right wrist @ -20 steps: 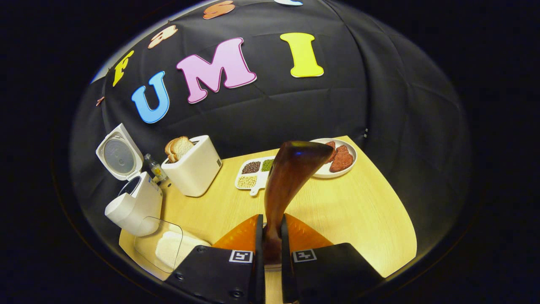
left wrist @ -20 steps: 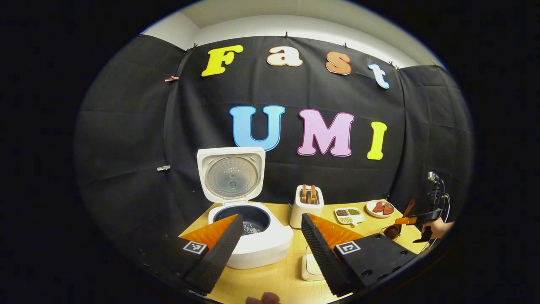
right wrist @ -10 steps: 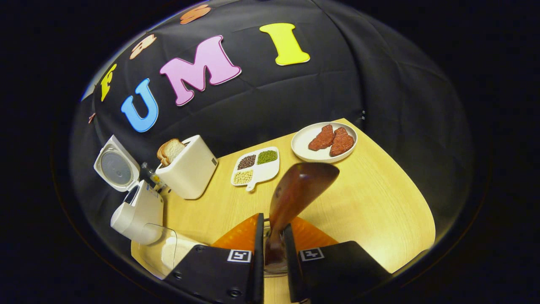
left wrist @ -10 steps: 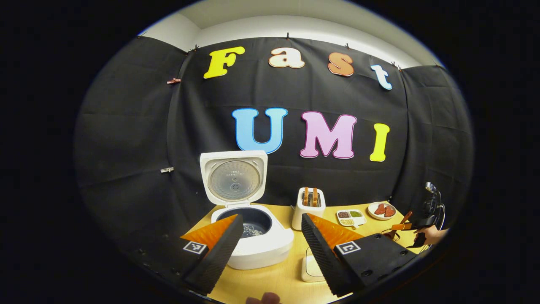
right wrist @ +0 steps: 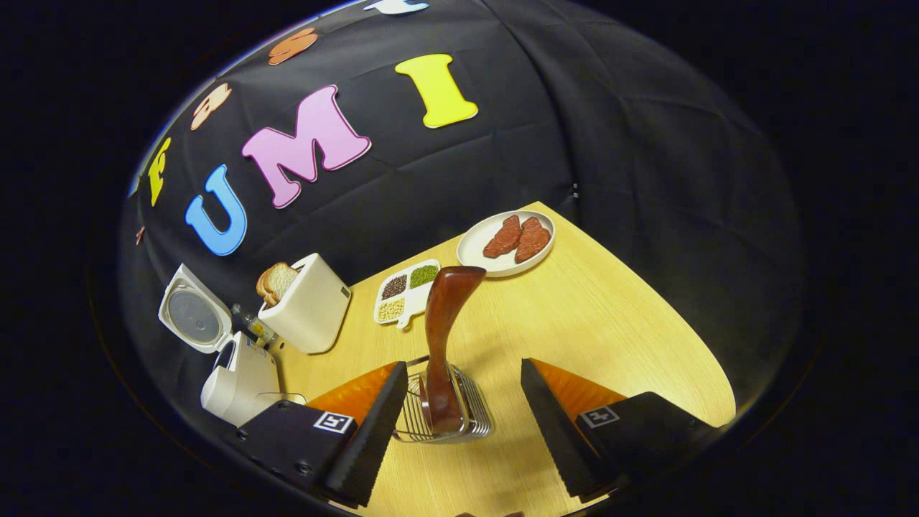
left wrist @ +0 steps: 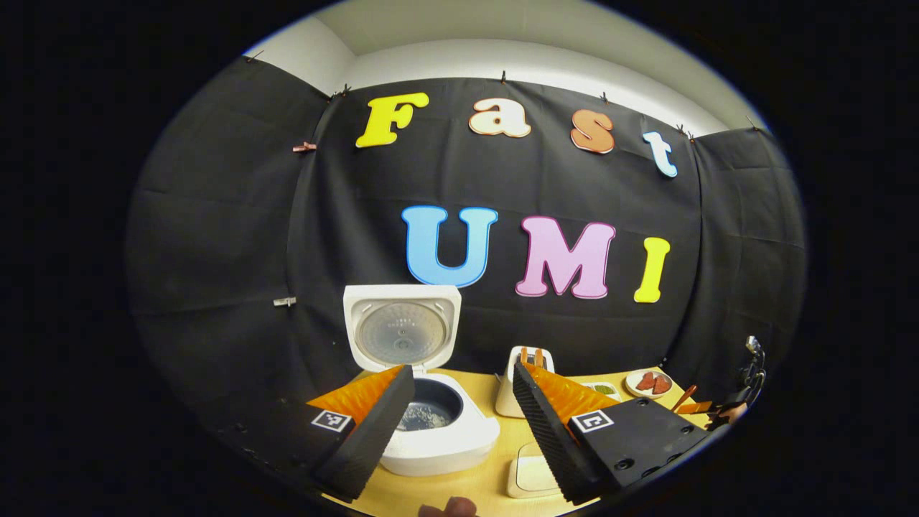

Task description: Close the left gripper, press the button to open the rice cooker; take a wooden spoon from the chopstick holder with the right hand, scoop a spoonful of rice and pour it into the rice cooker, then put the wooden spoon back into the chopstick holder.

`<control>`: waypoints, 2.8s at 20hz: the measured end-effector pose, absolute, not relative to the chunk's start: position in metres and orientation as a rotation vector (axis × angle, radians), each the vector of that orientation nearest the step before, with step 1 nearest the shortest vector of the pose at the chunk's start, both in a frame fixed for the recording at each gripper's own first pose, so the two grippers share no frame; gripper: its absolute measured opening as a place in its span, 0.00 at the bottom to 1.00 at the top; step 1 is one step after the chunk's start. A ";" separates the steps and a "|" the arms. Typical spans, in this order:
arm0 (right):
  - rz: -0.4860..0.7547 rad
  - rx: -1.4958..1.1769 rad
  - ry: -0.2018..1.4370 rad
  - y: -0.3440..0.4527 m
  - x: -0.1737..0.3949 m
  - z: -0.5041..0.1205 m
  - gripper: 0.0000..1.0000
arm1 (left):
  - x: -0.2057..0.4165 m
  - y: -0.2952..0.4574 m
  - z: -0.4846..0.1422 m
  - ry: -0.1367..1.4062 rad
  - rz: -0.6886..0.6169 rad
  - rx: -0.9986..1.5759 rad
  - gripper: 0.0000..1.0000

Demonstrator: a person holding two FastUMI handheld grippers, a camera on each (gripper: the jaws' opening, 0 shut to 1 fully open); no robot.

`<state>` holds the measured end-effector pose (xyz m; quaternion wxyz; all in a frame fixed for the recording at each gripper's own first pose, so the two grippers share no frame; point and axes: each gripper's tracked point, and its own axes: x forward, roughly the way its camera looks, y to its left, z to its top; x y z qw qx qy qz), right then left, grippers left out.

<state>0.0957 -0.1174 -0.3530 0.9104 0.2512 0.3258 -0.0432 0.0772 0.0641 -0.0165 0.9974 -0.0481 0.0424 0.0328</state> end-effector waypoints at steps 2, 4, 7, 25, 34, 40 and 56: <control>-0.119 0.487 0.626 -0.124 0.081 -0.332 0.98 | 0.089 0.069 -0.004 0.057 0.067 -0.096 0.95; -0.129 0.434 0.572 -0.124 0.069 -0.309 0.98 | 0.101 0.071 0.006 0.037 0.059 -0.106 0.95; -0.117 0.310 0.498 -0.116 0.052 -0.268 0.98 | 0.119 0.074 0.020 0.009 0.048 -0.120 0.95; -0.001 -0.008 0.243 0.004 -0.011 -0.097 0.98 | 0.326 0.182 0.037 -0.013 0.189 -0.088 0.95; -0.147 -0.002 0.271 -0.033 -0.033 -0.102 0.98 | 0.407 0.224 -0.029 0.158 0.283 -0.158 0.95; -0.188 0.023 0.292 -0.046 -0.044 -0.108 0.98 | 0.411 0.228 -0.045 0.218 0.348 -0.069 0.97; -0.044 0.077 0.330 -0.044 -0.049 -0.110 0.98 | 0.256 0.139 -0.142 0.351 0.365 -0.114 0.97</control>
